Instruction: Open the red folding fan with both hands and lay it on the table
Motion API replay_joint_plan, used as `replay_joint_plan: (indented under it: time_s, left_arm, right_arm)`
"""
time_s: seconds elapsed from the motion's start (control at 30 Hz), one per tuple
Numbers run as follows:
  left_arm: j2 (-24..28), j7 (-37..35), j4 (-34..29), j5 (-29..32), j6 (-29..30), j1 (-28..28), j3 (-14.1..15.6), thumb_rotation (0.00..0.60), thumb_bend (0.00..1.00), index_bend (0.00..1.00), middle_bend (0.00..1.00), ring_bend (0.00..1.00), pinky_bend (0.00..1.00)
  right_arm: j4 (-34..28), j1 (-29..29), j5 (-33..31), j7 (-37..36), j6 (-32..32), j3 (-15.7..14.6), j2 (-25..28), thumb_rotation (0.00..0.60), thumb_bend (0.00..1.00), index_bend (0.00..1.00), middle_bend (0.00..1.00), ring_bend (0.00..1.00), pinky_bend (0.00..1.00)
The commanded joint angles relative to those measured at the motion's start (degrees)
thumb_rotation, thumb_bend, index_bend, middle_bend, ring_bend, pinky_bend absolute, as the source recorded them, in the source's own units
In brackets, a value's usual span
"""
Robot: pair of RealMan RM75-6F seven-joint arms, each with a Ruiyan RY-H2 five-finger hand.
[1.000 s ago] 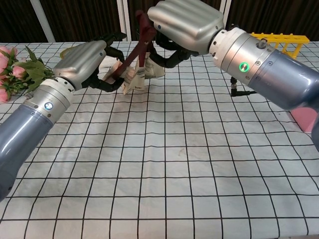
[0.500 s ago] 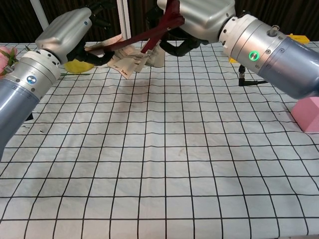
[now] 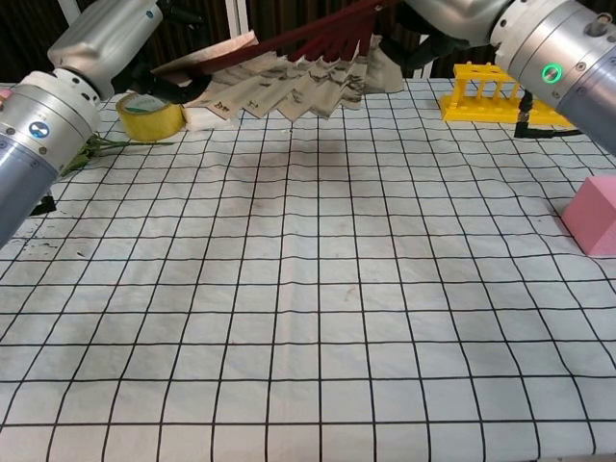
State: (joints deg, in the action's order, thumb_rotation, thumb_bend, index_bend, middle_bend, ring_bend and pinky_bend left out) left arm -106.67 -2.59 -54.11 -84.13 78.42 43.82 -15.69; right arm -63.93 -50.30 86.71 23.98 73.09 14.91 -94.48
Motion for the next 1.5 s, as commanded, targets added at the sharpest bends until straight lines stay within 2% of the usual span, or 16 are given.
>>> replay_joint_plan:
  time_s: [0.03,0.2,1.0,1.5]
  left_arm:
    - [0.3,0.1,-0.3,0.1,0.1,0.0,-0.1,0.6,0.4,0.7,0.1,0.0,0.0]
    - [0.5,0.3,-0.4,0.3,0.1,0.0,-0.1,0.6,0.4,0.7,0.1,0.0,0.0]
    - [1.4,-1.5,1.4,0.0,1.0,-1.9,2.0,0.6,0.4,0.71,0.1,0.0,0.0]
    - [-0.5,-1.3,3.5,-0.1,-0.4,-2.6,3.8,0.6,0.4,0.71,0.1,0.0,0.0]
  right_arm:
    - [0.1,0.7,-1.4,0.9,1.0,1.2,0.1,0.6,0.44,0.91,0.94,0.97,0.84]
    - [0.6,1.5,-2.5,1.9,2.1,1.8,0.1,0.6,0.44,0.91,0.94,0.97,0.84]
    - [6.9,5.2,-6.0,3.8,4.2,1.1,-3.8,0.6,0.44,0.92,0.94,0.97,0.84]
    - [9.9,8.4,-6.8,3.6,4.6,-1.0,-4.9,0.6,0.44,0.92,0.94,0.97,0.84]
